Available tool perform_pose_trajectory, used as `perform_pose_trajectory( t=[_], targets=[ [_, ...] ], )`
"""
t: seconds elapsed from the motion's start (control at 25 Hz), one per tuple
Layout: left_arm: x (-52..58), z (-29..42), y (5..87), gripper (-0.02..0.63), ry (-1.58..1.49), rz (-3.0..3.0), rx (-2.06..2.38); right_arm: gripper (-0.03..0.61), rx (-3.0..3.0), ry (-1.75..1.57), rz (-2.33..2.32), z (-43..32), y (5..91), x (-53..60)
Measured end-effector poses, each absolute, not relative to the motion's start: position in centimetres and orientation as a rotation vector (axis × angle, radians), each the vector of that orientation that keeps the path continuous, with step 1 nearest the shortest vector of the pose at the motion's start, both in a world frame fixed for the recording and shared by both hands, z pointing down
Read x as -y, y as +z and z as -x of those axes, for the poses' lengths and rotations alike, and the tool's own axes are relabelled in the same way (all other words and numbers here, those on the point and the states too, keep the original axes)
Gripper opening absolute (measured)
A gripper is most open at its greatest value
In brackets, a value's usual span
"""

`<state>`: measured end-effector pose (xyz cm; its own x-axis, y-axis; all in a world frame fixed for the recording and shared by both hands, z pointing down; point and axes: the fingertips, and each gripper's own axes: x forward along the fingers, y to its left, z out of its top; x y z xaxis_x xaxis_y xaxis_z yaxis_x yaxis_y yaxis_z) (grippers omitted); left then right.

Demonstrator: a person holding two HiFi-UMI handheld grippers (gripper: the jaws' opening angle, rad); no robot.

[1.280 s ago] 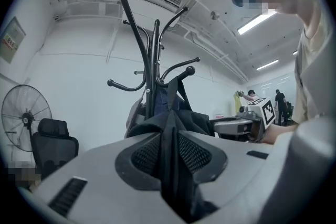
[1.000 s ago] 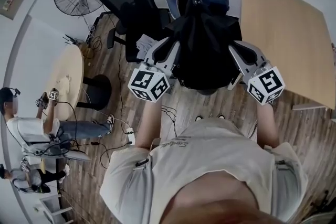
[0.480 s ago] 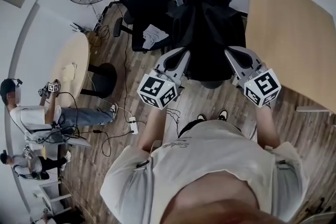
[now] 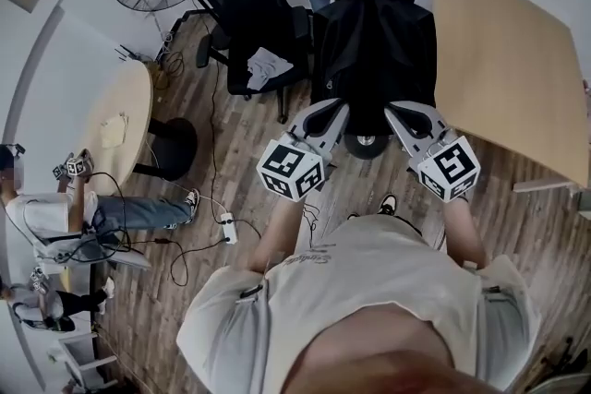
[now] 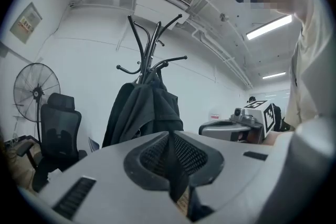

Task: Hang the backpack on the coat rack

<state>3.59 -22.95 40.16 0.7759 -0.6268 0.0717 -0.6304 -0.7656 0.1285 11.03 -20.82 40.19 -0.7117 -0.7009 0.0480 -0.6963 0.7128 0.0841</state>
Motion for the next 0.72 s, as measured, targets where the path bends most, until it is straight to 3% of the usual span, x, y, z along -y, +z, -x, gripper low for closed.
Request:
perform_pose_trajectory(
  t=[0.72],
  targets=[
    [20.3,-4.2,41.8,0.037,-0.010,-2.845,0.912,-0.005,2.732,-0.101,-1.387,-12.9,41.5,16.6]
  ],
)
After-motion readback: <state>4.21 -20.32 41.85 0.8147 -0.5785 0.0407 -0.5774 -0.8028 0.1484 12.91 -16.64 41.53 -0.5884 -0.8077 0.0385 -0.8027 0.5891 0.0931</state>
